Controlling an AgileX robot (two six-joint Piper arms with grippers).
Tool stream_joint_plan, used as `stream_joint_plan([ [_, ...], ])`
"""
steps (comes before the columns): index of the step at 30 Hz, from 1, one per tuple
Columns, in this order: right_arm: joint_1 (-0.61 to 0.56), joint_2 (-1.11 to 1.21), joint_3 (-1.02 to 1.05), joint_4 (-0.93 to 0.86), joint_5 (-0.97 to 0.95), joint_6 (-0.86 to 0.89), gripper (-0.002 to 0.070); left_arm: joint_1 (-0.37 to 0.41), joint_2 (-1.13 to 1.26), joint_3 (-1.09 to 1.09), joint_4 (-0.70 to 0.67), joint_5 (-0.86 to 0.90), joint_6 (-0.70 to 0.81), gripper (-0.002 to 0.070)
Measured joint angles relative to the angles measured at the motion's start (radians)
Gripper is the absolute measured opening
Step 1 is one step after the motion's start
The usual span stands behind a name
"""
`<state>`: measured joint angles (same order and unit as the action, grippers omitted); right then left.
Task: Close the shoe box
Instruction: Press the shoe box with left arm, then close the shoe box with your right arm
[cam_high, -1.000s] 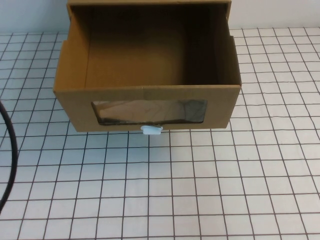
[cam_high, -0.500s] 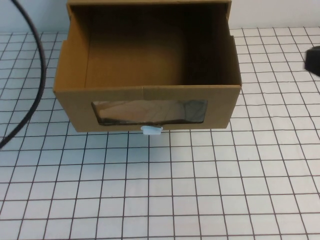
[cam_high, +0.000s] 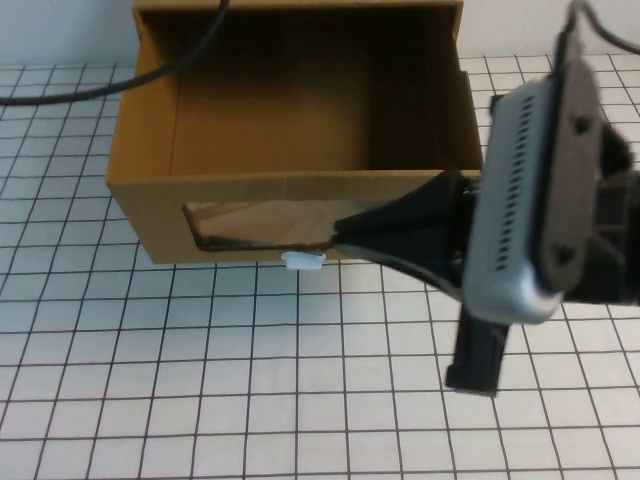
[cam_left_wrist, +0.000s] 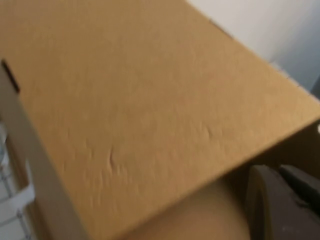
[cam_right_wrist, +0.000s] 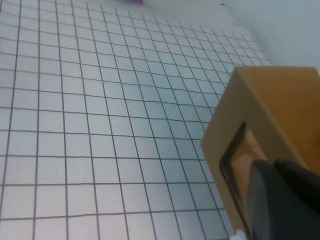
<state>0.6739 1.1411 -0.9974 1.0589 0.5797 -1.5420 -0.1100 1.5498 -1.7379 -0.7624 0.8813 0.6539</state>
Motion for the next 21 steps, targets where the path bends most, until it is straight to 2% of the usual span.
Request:
stream_joint_plan([
  [6,0.117,0.165,-0.047,0.016,-0.11,-0.206,-0.0013,-0.022,0.202,-0.208,-0.05,0.055,0.006,-0.0002],
  [10,0.128,0.291,-0.081,0.074,-0.13,-0.285,-0.0013,-0.07,0.317,-0.282,-0.05,0.07,0.019,-0.0002],
  [14,0.128,0.396,-0.129,0.195,-0.149,-0.441,-0.0013,-0.111,0.403,-0.323,-0.05,0.071,0.036,-0.0002],
  [17,0.128,0.459,-0.167,0.253,-0.16,-0.538,-0.0013,-0.116,0.439,-0.33,-0.062,0.066,0.038,-0.0002],
  [21,0.128,0.538,-0.215,0.272,-0.199,-0.586,-0.0013,-0.116,0.449,-0.339,-0.075,0.055,0.034,-0.0002],
])
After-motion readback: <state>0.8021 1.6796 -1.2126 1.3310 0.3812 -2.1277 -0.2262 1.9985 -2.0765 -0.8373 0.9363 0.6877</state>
